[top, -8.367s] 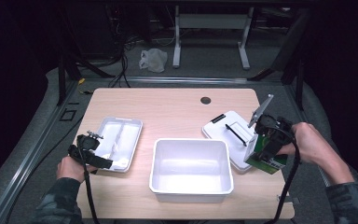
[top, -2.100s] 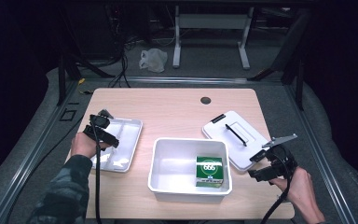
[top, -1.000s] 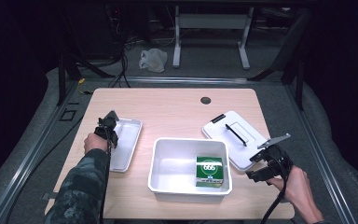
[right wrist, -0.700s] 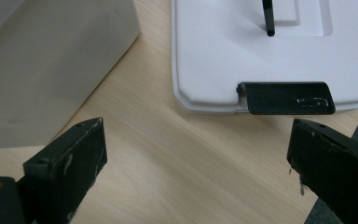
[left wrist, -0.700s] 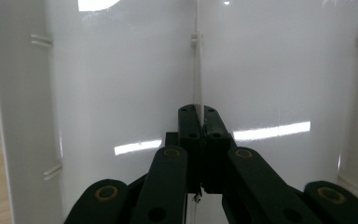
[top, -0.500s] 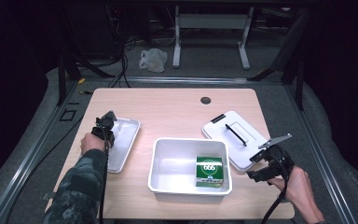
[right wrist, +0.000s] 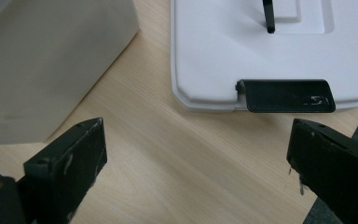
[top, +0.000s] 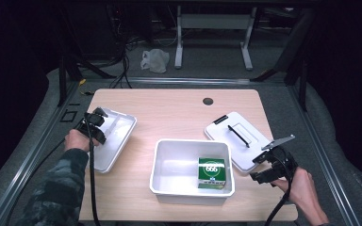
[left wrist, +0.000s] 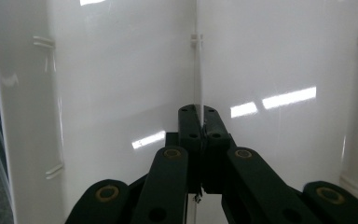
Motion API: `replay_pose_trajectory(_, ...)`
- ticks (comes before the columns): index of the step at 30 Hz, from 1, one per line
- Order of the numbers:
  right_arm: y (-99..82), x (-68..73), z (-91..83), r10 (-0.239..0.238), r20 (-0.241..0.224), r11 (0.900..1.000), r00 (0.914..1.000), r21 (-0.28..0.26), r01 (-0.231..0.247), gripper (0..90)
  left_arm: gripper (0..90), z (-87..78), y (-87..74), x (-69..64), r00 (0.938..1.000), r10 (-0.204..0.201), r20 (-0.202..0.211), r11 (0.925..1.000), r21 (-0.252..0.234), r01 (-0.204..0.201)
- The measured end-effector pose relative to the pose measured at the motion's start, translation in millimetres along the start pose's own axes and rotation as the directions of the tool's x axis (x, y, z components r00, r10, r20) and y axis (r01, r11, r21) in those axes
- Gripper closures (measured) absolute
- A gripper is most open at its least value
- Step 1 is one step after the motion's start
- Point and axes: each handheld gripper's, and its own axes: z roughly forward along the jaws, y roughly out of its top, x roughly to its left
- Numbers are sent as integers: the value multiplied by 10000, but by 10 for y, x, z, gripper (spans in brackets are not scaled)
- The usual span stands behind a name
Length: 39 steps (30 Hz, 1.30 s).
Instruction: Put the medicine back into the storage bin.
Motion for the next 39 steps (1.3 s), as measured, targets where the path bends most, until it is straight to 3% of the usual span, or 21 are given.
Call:
replay_pose_trajectory(4,-3,-8,14,11,-2,10000,10000,88,-11,44,894,-133,-28,0,9971,758,5,9971,-58,-758)
replay_pose_trajectory(13,-15,-35,43,61,-23,9995,10000,305,-60,44,894,-435,-69,-21,9859,1602,492,9852,-689,-1566)
replay_pose_trajectory(19,-23,-57,61,89,-51,9991,9999,410,-87,44,894,-707,-60,-93,9693,2369,663,9675,-1067,-2291)
replay_pose_trajectory(25,-33,-68,65,121,-31,9988,9999,478,-120,44,893,-935,-48,-247,9388,3369,721,9371,-1229,-3268)
replay_pose_trajectory(26,-35,-69,65,120,-43,9988,9999,475,-118,44,893,-975,-46,-284,9302,3586,785,9296,-1208,-3481)
replay_pose_trajectory(28,-39,-72,66,111,-51,9987,9999,501,-109,45,893,-1033,-46,-339,9209,3821,773,9200,-1254,-3712)
replay_pose_trajectory(29,-40,-73,67,103,-59,9987,9999,508,-99,45,893,-1071,-41,-374,9124,4005,842,9122,-1301,-3885)
replay_pose_trajectory(32,-46,-84,72,123,-76,9985,9999,534,-119,45,893,-1161,-25,-456,8986,4297,892,8980,-1469,-4148)
replay_pose_trajectory(36,-59,-99,79,150,-69,9981,9999,595,-146,44,894,-1278,22,-601,8693,4861,899,8682,-1636,-4685)
replay_pose_trajectory(39,-64,-106,84,150,-64,9980,9999,611,-145,45,894,-1356,68,-747,8425,5310,906,8412,-1758,-5113)
